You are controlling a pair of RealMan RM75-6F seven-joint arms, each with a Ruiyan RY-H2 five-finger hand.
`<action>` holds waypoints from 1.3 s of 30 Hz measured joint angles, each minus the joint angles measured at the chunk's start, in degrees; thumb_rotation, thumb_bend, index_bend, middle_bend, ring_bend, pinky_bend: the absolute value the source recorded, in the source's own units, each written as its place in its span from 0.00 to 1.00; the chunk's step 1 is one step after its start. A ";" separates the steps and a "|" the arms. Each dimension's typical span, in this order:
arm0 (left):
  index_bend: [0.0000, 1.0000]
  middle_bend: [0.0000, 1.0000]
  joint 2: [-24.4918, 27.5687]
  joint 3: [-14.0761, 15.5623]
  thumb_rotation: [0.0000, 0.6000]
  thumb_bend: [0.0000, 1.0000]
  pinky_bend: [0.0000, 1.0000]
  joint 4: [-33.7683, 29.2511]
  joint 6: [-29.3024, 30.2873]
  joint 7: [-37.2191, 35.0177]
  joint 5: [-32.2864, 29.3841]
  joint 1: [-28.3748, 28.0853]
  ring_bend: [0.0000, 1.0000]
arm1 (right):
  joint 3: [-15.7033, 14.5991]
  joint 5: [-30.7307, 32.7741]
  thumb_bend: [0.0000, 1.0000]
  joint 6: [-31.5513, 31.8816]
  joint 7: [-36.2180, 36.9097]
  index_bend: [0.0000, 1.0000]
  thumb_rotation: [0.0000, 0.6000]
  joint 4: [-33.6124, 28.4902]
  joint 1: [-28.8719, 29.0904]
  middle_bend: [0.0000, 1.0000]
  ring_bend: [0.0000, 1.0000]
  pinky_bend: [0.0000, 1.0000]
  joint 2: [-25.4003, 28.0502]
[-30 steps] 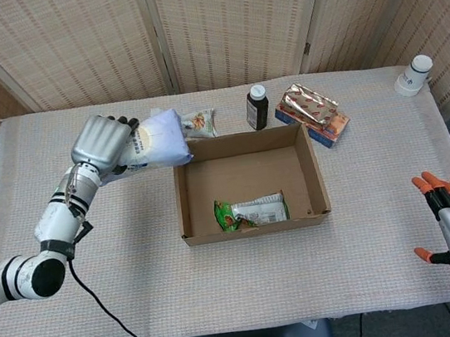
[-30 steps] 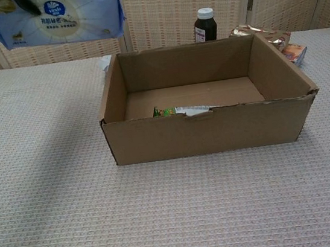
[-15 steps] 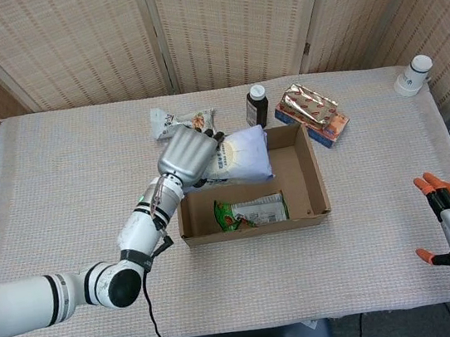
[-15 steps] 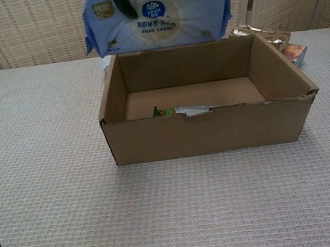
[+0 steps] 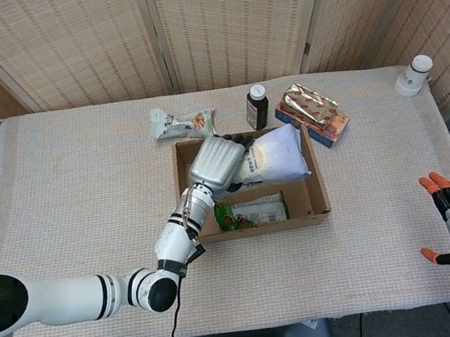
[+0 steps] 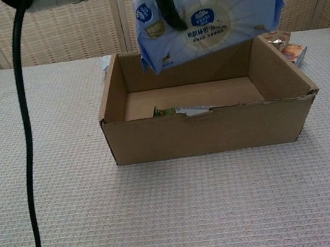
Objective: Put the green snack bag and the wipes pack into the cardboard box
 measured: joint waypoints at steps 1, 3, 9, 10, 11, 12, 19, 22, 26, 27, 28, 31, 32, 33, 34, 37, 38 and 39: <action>0.10 0.23 0.21 -0.08 1.00 0.18 0.37 -0.12 -1.01 -0.10 -0.73 0.13 0.23 | 0.00 -0.02 0.00 0.01 -0.06 0.07 1.00 0.00 0.00 0.01 0.00 0.00 -0.06; 0.00 0.05 0.76 -0.20 1.00 0.16 0.22 -0.32 -2.86 -0.25 -1.96 0.35 0.06 | 0.00 -0.08 0.00 0.12 -0.11 0.07 1.00 0.00 -0.03 0.01 0.00 0.00 -0.10; 0.00 0.00 3.08 -0.55 1.00 0.16 0.13 -0.86 -5.57 -1.33 -2.72 1.69 0.00 | 0.04 0.67 0.00 0.04 -0.56 0.07 1.00 0.00 0.07 0.01 0.00 0.00 -0.24; 0.00 0.00 3.54 -0.58 1.00 0.16 0.13 -1.03 -5.66 -1.53 -2.53 1.96 0.00 | 0.05 0.88 0.00 -0.04 -0.69 0.07 1.00 0.00 0.13 0.01 0.00 0.00 -0.28; 0.00 0.00 3.92 -0.60 1.00 0.16 0.13 -1.17 -5.70 -1.68 -2.37 2.18 0.00 | 0.08 1.10 0.00 -0.14 -0.79 0.07 1.00 0.00 0.21 0.01 0.00 0.00 -0.34; 0.00 0.00 4.33 -0.60 1.00 0.16 0.13 -1.35 -5.73 -1.78 -2.21 2.39 0.00 | 0.11 1.21 0.01 -0.18 -0.84 0.07 1.00 0.00 0.28 0.01 0.00 0.00 -0.39; 0.00 0.00 9.13 -0.25 1.00 0.16 0.15 -4.60 -5.28 -1.83 -0.82 4.18 0.00 | 0.09 1.26 0.00 -0.35 -0.94 0.07 1.00 0.00 0.40 0.01 0.00 0.00 -0.54; 0.00 0.00 12.19 -0.08 1.00 0.21 0.18 -7.28 -3.79 -1.88 -0.33 5.58 0.00 | -0.03 1.01 0.00 -0.55 -0.93 0.07 1.00 0.00 0.44 0.01 0.00 0.00 -0.54; 0.00 0.00 18.21 1.53 1.00 0.27 0.22 -12.17 -2.15 -0.78 0.34 7.99 0.00 | -0.21 0.06 0.00 -0.46 -0.64 0.07 1.00 0.00 0.26 0.01 0.00 0.00 -0.49; 0.00 0.00 19.98 2.19 1.00 0.27 0.21 -13.33 -1.77 -0.48 0.90 8.80 0.00 | -0.28 -0.24 0.00 -0.43 -0.50 0.07 1.00 0.00 0.19 0.01 0.00 0.00 -0.47; 0.00 0.00 22.55 3.16 1.00 0.27 0.21 -14.87 -1.30 -0.25 1.97 10.13 0.00 | -0.36 -0.52 0.00 -0.42 -0.37 0.07 1.00 0.00 0.11 0.01 0.00 0.00 -0.43; 0.00 0.00 29.52 5.37 1.00 0.27 0.23 -18.37 -0.28 -1.24 6.08 14.87 0.00 | -0.61 -1.39 0.00 -0.56 0.01 0.07 1.00 0.00 -0.04 0.01 0.00 0.00 -0.38; 0.00 0.00 31.54 5.94 1.00 0.27 0.24 -19.11 0.01 -2.12 7.82 16.54 0.00 | -0.72 -1.81 0.00 -0.67 0.08 0.07 1.00 0.00 -0.07 0.01 0.00 0.00 -0.40; 0.00 0.00 33.30 6.49 1.00 0.27 0.25 -19.64 0.32 -3.21 9.81 18.17 0.00 | -0.80 -2.16 0.00 -0.76 0.12 0.07 1.00 0.00 -0.09 0.01 0.00 0.00 -0.42; 0.00 0.01 35.10 7.23 1.00 0.27 0.26 -20.07 0.83 -4.93 12.82 20.40 0.01 | -0.88 -2.52 0.00 -0.85 0.15 0.07 1.00 0.00 -0.10 0.01 0.00 0.00 -0.46; 0.01 0.04 37.86 9.03 1.00 0.27 0.27 -19.99 2.81 -10.59 22.00 26.43 0.03 | -1.10 -3.81 0.00 -1.15 0.31 0.07 1.00 0.00 -0.12 0.01 0.00 0.00 -0.64; 0.01 0.05 38.46 9.59 1.00 0.27 0.28 -19.67 3.58 -12.69 25.09 28.32 0.04 | -1.18 -4.28 0.00 -1.29 0.40 0.07 1.00 0.00 -0.12 0.01 0.00 0.00 -0.71; 0.02 0.06 39.02 10.15 1.00 0.27 0.29 -19.23 4.38 -14.99 28.27 30.21 0.05 | -1.24 -4.58 0.00 -1.41 0.46 0.07 1.00 0.00 -0.11 0.01 0.00 0.00 -0.77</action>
